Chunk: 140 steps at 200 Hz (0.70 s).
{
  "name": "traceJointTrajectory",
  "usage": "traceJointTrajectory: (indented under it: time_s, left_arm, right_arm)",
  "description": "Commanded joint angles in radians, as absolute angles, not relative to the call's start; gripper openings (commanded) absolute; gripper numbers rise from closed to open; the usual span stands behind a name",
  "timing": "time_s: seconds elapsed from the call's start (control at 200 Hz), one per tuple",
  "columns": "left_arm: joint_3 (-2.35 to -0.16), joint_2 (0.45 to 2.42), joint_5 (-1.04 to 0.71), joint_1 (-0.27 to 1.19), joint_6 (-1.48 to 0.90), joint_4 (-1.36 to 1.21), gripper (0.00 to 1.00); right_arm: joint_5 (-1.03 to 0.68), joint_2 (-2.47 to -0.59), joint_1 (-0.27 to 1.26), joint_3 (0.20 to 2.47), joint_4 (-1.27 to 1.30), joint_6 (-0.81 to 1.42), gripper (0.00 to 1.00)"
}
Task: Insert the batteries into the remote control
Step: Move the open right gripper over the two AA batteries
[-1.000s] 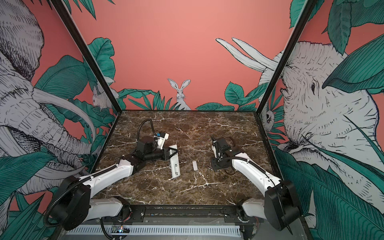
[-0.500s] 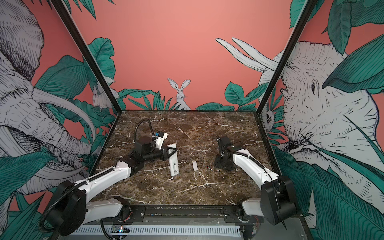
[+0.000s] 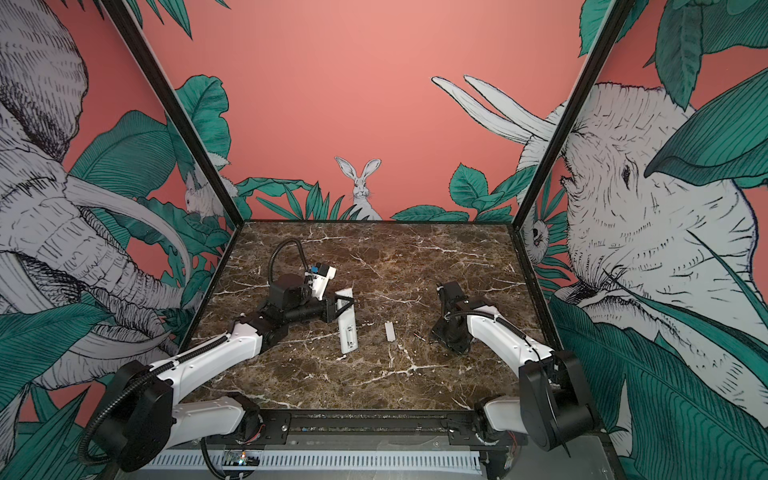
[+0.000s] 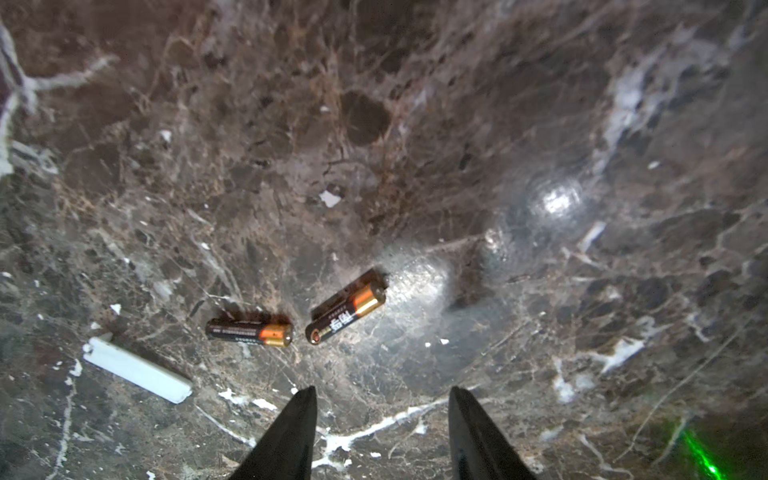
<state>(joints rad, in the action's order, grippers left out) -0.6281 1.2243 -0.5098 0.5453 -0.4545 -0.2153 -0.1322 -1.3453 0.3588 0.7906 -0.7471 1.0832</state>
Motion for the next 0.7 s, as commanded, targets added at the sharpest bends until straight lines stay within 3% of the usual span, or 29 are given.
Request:
traceJointTrajectory:
  time_s: [0.0,0.695]
  left_arm:
    - [-0.615,1.203,-0.530,0.535,-0.439,-0.249,0.00]
    - [-0.607,1.178,-0.529,0.525,-0.436,-0.236,0.00]
  right_arm:
    - [-0.117,-1.381,0.353,0.825,-0.718,1.132,0.53]
    - [-0.102,-1.459,0.353,0.820,-0.684,1.134,0.51]
